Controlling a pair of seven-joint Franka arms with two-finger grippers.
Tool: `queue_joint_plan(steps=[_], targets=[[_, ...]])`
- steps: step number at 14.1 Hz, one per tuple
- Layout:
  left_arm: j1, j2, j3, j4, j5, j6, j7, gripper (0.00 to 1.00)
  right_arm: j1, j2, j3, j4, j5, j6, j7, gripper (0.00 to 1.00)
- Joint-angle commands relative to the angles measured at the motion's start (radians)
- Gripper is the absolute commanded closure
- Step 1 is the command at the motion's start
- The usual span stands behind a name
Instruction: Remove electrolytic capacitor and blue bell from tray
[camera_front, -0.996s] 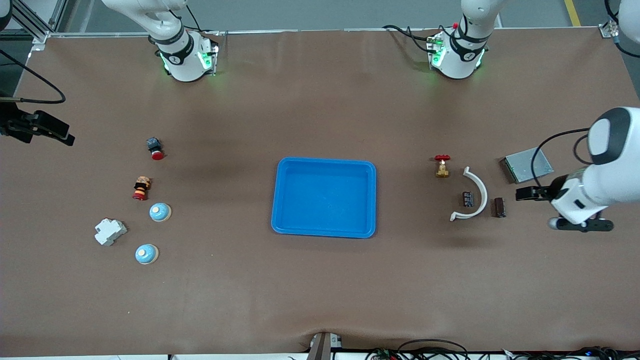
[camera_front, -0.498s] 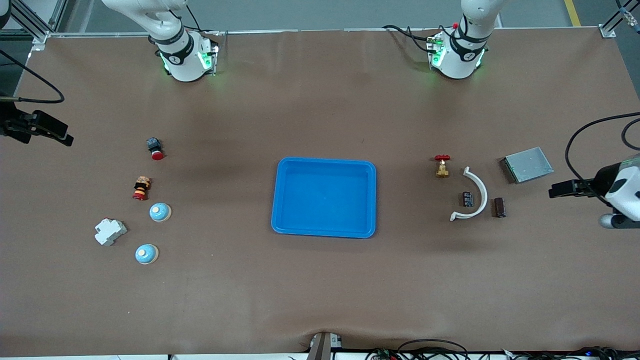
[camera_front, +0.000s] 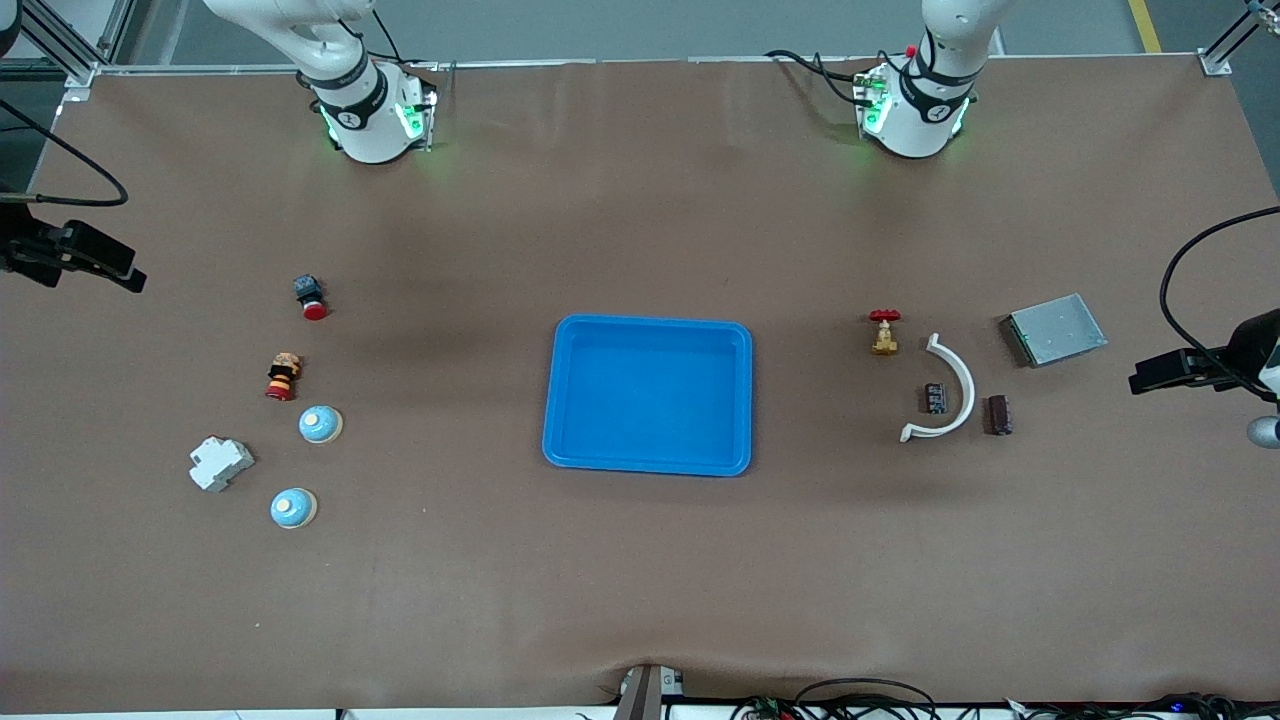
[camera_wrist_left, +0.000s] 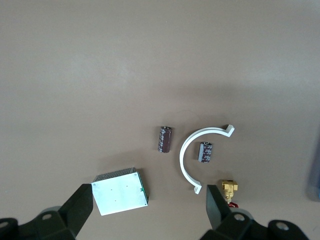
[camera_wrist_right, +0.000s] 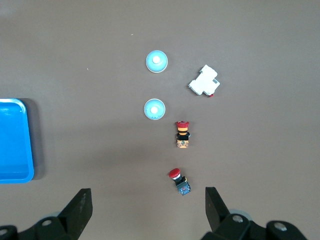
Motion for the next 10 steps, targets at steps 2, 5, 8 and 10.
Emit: queue_joint_plan(steps=[2,5,8,10], targets=[[-0.025,-0.016,0.003,0.051,-0.029,-0.02,0.007,0.0,-0.006,-0.01,0.004,0.001,0.038,-0.002,0.0,0.0],[-0.198,-0.082,0.186,0.051,-0.071,-0.019,0.006,0.0,-0.006,-0.008,0.004,0.001,0.039,-0.002,0.0,0.0],[-0.336,-0.137,0.365,0.05,-0.192,-0.011,0.01,0.0,-0.006,-0.008,0.004,-0.001,0.038,-0.003,0.0,0.0],[-0.466,-0.171,0.518,0.042,-0.275,-0.011,0.015,0.0,-0.007,-0.005,0.004,-0.001,0.038,-0.003,0.0,0.0]])
